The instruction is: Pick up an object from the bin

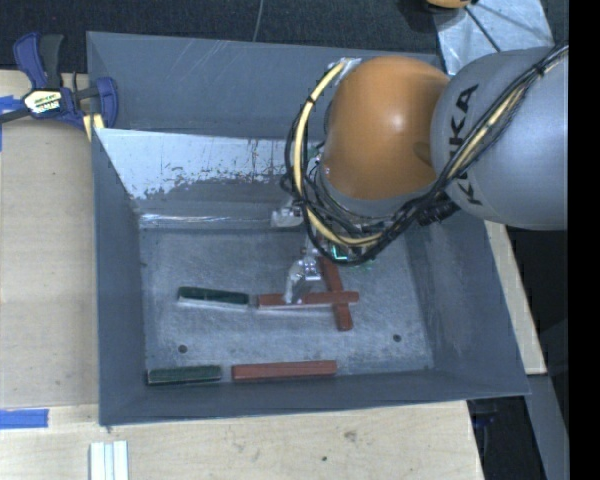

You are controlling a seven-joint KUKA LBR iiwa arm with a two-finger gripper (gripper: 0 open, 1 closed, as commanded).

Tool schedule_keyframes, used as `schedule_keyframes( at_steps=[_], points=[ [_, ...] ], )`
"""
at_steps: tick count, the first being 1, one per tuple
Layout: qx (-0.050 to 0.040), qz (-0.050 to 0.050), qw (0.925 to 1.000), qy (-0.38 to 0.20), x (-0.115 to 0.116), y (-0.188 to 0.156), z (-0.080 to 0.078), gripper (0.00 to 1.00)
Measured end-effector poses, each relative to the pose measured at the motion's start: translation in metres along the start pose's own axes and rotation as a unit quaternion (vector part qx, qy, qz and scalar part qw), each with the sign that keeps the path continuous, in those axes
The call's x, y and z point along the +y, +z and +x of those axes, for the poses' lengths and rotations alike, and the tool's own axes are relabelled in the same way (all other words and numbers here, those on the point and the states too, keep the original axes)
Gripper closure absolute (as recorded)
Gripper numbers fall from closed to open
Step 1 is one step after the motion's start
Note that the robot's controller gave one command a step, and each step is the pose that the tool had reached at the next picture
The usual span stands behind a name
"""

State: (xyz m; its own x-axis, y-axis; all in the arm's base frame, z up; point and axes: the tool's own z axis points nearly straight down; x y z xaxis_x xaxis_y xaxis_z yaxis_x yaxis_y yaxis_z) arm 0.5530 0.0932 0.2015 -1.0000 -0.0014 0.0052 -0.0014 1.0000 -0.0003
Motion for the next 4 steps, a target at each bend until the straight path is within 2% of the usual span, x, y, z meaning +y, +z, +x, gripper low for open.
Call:
schedule_keyframes(
  at_steps=[1, 2, 3, 4],
  points=[
    [-0.0042, -0.001, 1.0, 0.001, 0.0, -0.004, -0.002, 0.0],
    [-0.0067, -0.001, 1.0, 0.002, 0.004, 0.054, 0.011, 0.0],
    [-0.0202, -0.003, 0.9991, -0.038, 0.021, 0.122, -0.023, 1.0],
    [-0.015, -0.002, 0.9992, -0.038, 0.021, 0.124, -0.02, 0.0]
  ],
)
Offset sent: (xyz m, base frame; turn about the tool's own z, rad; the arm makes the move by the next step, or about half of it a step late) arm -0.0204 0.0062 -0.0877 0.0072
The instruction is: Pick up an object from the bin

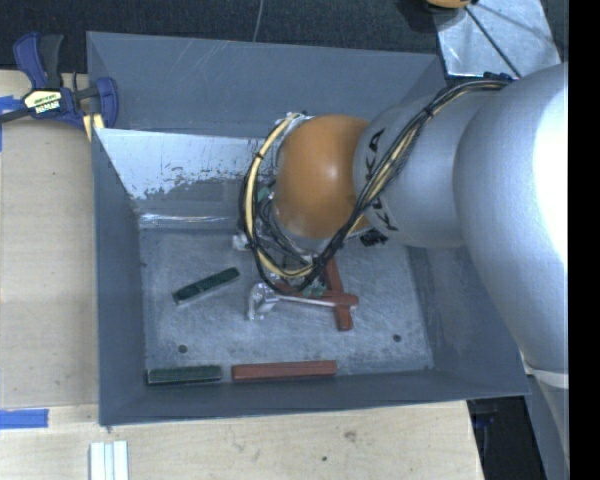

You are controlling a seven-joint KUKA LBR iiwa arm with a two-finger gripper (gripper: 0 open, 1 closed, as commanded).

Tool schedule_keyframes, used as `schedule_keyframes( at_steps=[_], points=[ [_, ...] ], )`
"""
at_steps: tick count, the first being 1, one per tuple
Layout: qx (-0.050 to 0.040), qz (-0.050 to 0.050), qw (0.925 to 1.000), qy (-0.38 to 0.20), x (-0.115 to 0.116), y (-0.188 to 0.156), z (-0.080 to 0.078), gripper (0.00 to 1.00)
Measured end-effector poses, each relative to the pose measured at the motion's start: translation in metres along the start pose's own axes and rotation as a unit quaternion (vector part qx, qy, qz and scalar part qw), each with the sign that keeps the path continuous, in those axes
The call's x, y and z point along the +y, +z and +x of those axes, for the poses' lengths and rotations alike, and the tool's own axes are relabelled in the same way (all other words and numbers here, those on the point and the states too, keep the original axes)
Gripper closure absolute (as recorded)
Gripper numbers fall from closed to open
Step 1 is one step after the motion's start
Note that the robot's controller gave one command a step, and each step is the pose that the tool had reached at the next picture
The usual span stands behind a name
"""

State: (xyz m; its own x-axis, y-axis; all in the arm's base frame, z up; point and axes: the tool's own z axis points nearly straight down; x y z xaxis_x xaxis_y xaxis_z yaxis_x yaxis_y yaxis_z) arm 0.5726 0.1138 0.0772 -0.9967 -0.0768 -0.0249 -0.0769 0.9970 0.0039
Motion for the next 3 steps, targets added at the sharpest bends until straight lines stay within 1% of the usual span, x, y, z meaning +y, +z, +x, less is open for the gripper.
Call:
schedule_keyframes(
  at_steps=[1, 2, 3],
  points=[
    [-0.0054, -0.001, 1.0, 0.0, 0.0002, -0.0022, -0.0025, 1.0],
    [0.0, 0.0, 1.0, 0.0, 0.0, 0.0, 0.0, 0.0],
    [-0.0055, -0.001, 1.0, 0.0, 0.0002, -0.0022, -0.0025, 1.0]
  ],
)
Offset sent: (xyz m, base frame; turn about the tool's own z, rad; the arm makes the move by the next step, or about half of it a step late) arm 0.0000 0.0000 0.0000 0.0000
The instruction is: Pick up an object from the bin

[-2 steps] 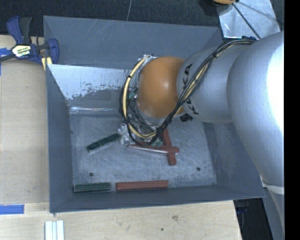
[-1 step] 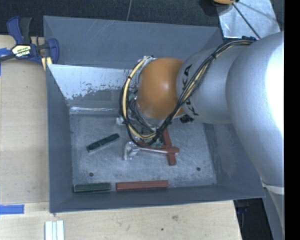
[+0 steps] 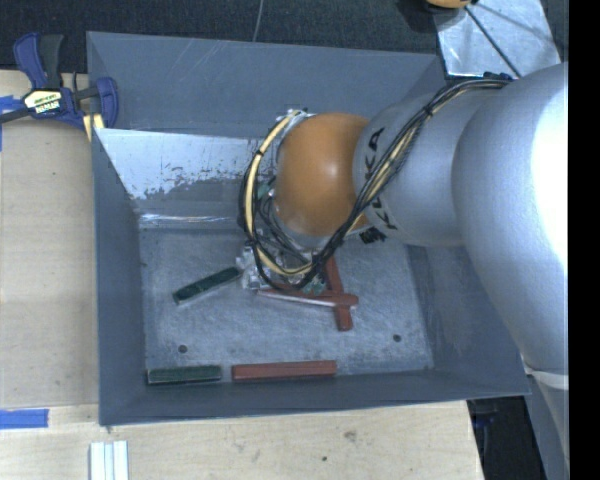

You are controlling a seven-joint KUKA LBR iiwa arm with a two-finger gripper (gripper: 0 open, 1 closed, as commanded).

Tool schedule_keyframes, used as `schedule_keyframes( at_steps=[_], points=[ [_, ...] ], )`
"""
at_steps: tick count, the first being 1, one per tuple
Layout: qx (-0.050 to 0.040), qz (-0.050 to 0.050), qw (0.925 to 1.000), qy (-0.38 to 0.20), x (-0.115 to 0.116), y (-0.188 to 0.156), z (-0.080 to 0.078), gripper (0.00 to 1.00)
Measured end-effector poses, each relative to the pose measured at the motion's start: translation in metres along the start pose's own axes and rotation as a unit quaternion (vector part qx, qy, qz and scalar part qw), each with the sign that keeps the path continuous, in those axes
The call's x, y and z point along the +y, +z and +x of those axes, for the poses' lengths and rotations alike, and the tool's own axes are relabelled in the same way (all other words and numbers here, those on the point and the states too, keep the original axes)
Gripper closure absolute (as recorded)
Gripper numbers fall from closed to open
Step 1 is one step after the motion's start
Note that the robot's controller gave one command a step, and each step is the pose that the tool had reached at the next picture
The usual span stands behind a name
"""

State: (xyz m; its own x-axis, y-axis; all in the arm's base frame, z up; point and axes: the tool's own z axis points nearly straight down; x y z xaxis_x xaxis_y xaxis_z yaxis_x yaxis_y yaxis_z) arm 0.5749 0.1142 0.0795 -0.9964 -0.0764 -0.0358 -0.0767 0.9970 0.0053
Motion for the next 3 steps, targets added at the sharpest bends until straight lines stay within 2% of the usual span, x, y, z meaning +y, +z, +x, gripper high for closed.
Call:
schedule_keyframes(
  at_steps=[1, 2, 3],
  points=[
    [0.0002, 0.0, 1.0, 0.0, 0.0, 0.0, 0.0, 1.0],
    [0.0177, 0.003, 0.9998, 0.013, -0.003, -0.032, -0.01, 1.0],
    [0.0165, 0.003, 0.9997, 0.017, -0.003, -0.044, -0.016, 1.0]
  ],
)
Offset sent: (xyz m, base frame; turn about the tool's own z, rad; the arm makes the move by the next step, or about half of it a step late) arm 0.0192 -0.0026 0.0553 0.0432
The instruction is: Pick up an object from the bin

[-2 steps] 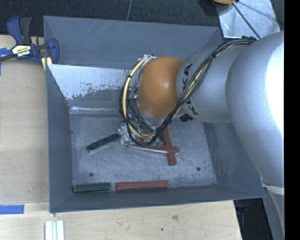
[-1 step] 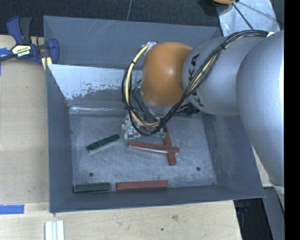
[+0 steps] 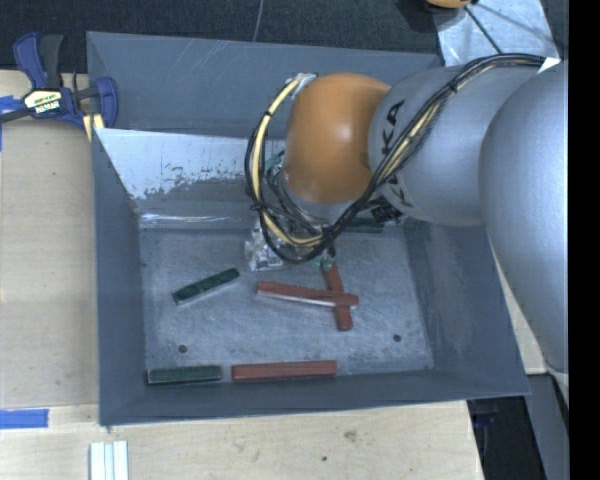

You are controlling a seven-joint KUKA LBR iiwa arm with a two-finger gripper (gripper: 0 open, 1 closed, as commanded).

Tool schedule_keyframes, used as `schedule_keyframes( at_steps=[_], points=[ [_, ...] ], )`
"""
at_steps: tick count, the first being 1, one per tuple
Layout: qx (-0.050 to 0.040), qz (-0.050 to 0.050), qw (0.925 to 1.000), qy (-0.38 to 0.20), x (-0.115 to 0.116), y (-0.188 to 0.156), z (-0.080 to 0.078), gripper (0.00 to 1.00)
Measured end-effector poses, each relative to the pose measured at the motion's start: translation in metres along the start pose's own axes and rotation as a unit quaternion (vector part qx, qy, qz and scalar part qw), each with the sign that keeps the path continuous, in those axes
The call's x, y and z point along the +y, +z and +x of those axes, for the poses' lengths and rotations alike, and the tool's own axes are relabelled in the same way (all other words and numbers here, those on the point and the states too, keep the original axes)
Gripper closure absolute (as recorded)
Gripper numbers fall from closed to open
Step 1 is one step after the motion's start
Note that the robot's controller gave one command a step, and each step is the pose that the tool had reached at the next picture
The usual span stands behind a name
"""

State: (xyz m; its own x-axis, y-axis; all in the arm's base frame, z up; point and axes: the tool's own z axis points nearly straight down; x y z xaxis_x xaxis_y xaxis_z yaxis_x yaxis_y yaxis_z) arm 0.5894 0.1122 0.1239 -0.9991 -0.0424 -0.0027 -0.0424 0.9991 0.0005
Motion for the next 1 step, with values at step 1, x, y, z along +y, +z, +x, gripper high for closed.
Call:
schedule_keyframes(
  at_steps=[1],
  points=[
    [0.0004, 0.001, 0.9922, -0.125, -0.0777, -0.0059, 0.0403, 0.0]
  ],
)
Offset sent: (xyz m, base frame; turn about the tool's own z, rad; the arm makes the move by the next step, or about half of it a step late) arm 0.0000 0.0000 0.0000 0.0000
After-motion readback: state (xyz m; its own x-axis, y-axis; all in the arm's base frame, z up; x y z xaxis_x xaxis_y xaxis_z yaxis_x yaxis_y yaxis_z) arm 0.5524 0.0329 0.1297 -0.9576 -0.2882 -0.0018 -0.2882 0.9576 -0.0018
